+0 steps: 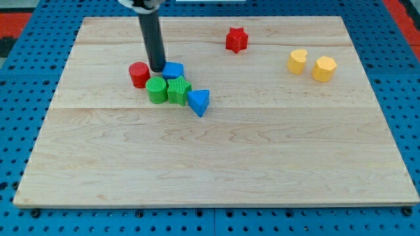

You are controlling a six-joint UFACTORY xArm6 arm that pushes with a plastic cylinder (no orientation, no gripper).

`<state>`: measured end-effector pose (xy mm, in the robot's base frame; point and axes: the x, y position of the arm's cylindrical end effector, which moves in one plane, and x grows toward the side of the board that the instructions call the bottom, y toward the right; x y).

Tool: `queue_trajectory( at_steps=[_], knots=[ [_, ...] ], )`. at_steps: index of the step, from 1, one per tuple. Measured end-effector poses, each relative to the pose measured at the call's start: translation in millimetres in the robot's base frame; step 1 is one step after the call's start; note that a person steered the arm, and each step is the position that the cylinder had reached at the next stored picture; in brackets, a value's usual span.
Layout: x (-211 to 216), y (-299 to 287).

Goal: Move the red circle towards the center left

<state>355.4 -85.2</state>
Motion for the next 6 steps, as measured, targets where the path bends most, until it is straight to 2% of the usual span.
queue_trajectory(
  at_steps=[1,3,5,6],
  knots=[
    [-1,31],
    [-4,-19],
    [45,-93],
    [114,-93]
  ],
)
